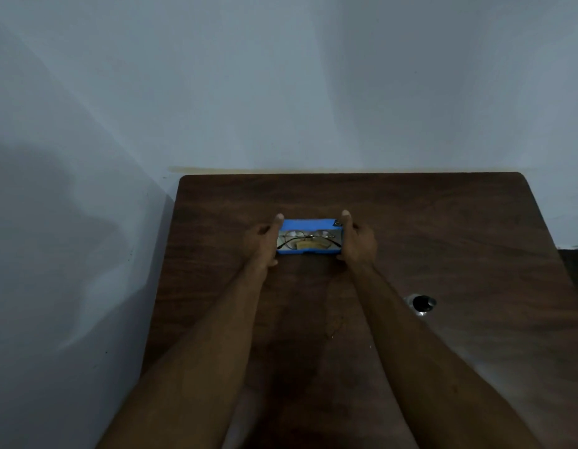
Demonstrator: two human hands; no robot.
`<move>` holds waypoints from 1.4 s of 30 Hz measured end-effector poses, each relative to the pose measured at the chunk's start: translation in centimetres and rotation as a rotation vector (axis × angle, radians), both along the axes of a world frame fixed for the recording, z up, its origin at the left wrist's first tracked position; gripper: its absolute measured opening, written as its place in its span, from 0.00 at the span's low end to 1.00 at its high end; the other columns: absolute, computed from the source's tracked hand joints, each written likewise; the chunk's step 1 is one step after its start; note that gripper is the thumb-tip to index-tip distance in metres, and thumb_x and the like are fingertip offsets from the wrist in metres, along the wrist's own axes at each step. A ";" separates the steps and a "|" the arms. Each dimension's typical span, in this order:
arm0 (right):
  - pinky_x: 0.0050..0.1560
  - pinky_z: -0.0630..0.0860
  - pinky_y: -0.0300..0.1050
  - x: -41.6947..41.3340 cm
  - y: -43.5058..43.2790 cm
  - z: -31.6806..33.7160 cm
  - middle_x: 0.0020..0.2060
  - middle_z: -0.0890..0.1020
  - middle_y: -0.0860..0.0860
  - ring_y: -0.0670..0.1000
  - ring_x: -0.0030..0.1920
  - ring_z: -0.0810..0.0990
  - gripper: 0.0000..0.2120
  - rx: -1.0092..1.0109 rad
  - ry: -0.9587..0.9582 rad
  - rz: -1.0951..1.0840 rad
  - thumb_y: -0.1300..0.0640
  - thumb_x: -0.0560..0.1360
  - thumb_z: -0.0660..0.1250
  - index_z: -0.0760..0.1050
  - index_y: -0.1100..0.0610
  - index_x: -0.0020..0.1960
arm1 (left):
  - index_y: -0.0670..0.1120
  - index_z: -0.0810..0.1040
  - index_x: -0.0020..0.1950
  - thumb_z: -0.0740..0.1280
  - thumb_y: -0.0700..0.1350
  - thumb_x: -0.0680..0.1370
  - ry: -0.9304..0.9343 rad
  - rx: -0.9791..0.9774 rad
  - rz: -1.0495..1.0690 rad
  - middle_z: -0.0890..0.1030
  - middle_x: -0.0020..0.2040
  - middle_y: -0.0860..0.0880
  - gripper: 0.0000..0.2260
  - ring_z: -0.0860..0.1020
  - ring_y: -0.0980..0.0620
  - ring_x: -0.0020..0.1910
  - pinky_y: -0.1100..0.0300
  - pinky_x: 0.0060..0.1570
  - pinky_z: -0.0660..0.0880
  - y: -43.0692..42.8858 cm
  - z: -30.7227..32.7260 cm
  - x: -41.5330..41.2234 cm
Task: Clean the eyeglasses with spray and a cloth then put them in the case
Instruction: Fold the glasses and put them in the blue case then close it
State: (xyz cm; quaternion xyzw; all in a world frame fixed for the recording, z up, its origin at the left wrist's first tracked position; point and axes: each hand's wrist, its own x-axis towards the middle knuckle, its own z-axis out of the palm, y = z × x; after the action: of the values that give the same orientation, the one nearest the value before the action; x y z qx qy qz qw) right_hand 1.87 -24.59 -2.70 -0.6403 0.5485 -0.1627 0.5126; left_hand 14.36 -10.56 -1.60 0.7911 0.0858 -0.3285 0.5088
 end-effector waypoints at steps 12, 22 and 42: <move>0.60 0.83 0.61 -1.5 0.8 -2.2 0.63 0.83 0.54 0.53 0.61 0.83 0.18 0.012 -0.121 0.007 0.54 0.82 0.71 0.78 0.55 0.71 | 0.51 0.77 0.74 0.74 0.47 0.80 -0.239 -0.128 -0.166 0.80 0.68 0.48 0.22 0.83 0.49 0.58 0.54 0.34 0.85 2.9 -2.4 -1.2; 0.56 0.85 0.57 -1.7 1.1 -2.2 0.58 0.84 0.51 0.51 0.57 0.84 0.16 -0.026 -0.168 -0.023 0.58 0.81 0.73 0.80 0.54 0.67 | 0.54 0.75 0.76 0.74 0.51 0.80 -0.352 -0.107 -0.218 0.77 0.68 0.46 0.24 0.82 0.50 0.54 0.52 0.32 0.85 3.4 -4.0 -1.4; 0.57 0.83 0.61 9.2 -3.8 -0.5 0.54 0.85 0.55 0.59 0.54 0.86 0.10 -0.135 -0.134 -0.022 0.59 0.82 0.68 0.81 0.59 0.62 | 0.48 0.77 0.74 0.74 0.53 0.79 -0.475 -0.045 -0.127 0.79 0.67 0.45 0.24 0.82 0.45 0.59 0.42 0.48 0.85 -4.2 -4.8 10.6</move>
State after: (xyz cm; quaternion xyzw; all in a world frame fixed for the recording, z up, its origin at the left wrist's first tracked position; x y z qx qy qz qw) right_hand 11.08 -28.43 -3.19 -0.6552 0.5077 -0.2472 0.5018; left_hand 24.99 -14.77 -6.45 0.8385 -0.0933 -0.1662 0.5105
